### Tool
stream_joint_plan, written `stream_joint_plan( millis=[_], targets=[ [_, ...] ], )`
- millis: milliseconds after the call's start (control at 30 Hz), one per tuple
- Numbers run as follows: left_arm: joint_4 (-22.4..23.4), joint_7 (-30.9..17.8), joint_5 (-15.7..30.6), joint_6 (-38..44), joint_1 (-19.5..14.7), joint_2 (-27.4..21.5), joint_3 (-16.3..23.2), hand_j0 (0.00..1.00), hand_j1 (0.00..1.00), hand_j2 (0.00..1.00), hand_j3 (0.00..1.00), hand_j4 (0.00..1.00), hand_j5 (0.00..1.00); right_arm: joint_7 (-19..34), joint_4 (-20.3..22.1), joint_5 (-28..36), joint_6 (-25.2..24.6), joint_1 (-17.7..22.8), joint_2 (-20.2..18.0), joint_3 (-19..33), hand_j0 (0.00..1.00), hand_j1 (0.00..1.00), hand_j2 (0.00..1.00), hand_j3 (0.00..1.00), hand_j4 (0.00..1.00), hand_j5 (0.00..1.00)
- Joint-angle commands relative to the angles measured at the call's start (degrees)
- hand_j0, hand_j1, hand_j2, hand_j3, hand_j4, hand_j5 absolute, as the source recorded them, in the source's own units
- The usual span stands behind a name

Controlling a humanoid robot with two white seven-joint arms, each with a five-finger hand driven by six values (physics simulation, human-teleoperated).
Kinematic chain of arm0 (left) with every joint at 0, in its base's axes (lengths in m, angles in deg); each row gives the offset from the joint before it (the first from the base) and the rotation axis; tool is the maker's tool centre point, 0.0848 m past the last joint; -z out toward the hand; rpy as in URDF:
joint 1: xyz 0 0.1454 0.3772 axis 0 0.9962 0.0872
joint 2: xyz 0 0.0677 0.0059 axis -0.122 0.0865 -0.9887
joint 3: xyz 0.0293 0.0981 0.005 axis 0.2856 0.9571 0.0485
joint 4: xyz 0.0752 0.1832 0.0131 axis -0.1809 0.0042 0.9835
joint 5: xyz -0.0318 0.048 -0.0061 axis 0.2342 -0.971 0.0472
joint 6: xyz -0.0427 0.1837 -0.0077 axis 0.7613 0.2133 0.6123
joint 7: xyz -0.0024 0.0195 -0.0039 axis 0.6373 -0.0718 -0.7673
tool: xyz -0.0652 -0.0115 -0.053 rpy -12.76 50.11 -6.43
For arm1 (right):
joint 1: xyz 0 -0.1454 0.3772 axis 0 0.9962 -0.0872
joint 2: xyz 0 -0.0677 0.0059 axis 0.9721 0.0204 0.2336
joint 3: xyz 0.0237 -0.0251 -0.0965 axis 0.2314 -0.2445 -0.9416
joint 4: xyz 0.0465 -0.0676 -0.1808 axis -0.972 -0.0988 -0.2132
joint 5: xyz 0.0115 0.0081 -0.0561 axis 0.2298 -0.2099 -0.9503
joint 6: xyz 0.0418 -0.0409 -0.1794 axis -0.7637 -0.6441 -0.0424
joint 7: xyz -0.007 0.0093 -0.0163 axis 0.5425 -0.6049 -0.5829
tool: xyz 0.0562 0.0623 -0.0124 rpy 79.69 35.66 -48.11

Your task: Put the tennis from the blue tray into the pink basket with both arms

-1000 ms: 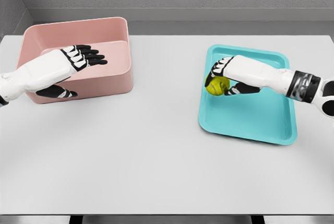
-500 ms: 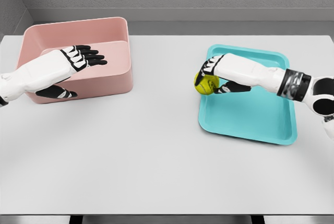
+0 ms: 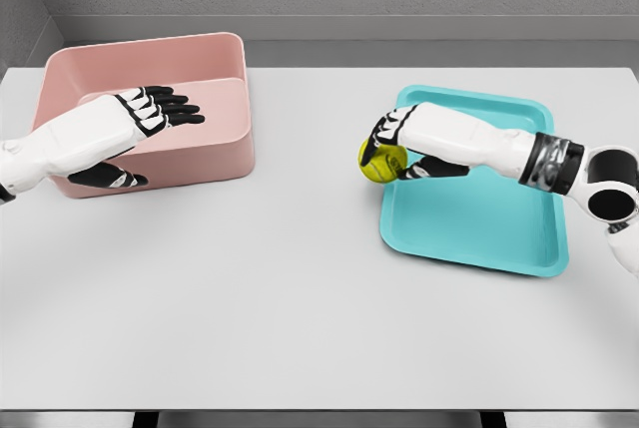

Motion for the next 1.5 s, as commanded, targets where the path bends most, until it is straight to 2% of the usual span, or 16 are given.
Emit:
stream_joint_plan(
  millis=[0, 333, 400, 600, 733, 967, 1000, 1100, 1300, 1367, 1467],
  targets=[
    [0.00, 0.03, 0.39, 0.02, 0.00, -0.13, -0.02, 1.00, 1.00, 1.00, 1.00, 1.00, 1.00, -0.04, 0.20, 0.37, -0.14, 0.00, 1.41, -0.01, 0.56, 0.56, 0.56, 0.56, 0.56, 0.56],
    [0.00, 0.03, 0.39, 0.02, 0.00, -0.04, -0.02, 1.00, 1.00, 1.00, 1.00, 1.00, 1.00, 0.14, 0.64, -0.16, -0.14, 0.53, 2.91, -0.45, 0.56, 0.56, 0.56, 0.56, 0.56, 0.56],
    [0.08, 0.03, 0.30, 0.02, -0.09, -0.04, -0.11, 1.00, 1.00, 1.00, 1.00, 1.00, 1.00, 1.98, 0.72, -0.16, -0.14, 0.53, 4.40, -0.62, 0.56, 0.56, 0.56, 0.56, 0.56, 0.56],
    [0.09, -0.05, 0.30, 0.02, -0.09, 0.05, -0.11, 1.00, 1.00, 1.00, 1.00, 1.00, 1.00, 2.86, 1.08, -0.16, -0.14, 0.70, 5.54, -1.24, 0.56, 0.56, 0.56, 0.56, 0.56, 0.56],
    [0.00, -0.05, 0.30, 0.02, -0.09, 0.05, -0.11, 1.00, 1.00, 1.00, 1.00, 1.00, 1.00, 4.79, 0.99, -0.24, -0.14, 0.79, 7.04, -3.44, 0.56, 0.56, 0.56, 0.56, 0.56, 0.56],
    [0.08, -0.05, 0.39, 0.02, -0.09, -0.04, -0.02, 1.00, 1.00, 1.00, 1.00, 1.00, 1.00, 5.67, 1.08, -0.95, -0.14, 1.32, 7.65, -3.70, 0.56, 0.56, 0.56, 0.56, 0.56, 0.56],
    [0.09, -0.05, 0.39, 0.02, -0.09, 0.05, -0.11, 1.00, 1.00, 1.00, 1.00, 1.00, 1.00, 5.76, 1.16, -0.95, -0.14, 1.32, 7.65, -3.79, 0.58, 0.58, 0.58, 0.58, 0.58, 0.58],
    [0.00, -0.05, 0.39, 0.02, -0.09, 0.05, -0.02, 1.00, 1.00, 1.00, 1.00, 1.00, 1.00, 5.67, 1.08, -0.95, -0.14, 1.41, 8.09, -3.53, 0.84, 0.84, 0.84, 0.84, 0.84, 0.84],
    [-1.85, -0.14, 0.30, 0.02, -0.44, 0.58, 0.16, 1.00, 1.00, 1.00, 1.00, 1.00, 1.00, 5.76, 1.08, -1.03, -0.14, 1.76, 7.48, -3.26, 0.84, 0.84, 0.84, 0.84, 0.84, 0.84],
    [-2.46, -0.23, 0.30, 0.02, -0.79, 0.66, -0.02, 1.00, 1.00, 1.00, 1.00, 1.00, 1.00, 5.67, 2.74, -0.95, -0.14, 2.02, 6.86, -0.89, 0.84, 0.84, 0.84, 0.84, 0.84, 0.84],
    [-3.34, -0.23, 0.39, 0.02, -1.23, 0.75, 0.16, 1.00, 1.00, 1.00, 1.00, 1.00, 1.00, 4.88, 5.91, -0.42, -0.14, 3.69, 1.15, 3.85, 0.85, 0.85, 0.85, 0.85, 0.85, 0.85]
  ],
)
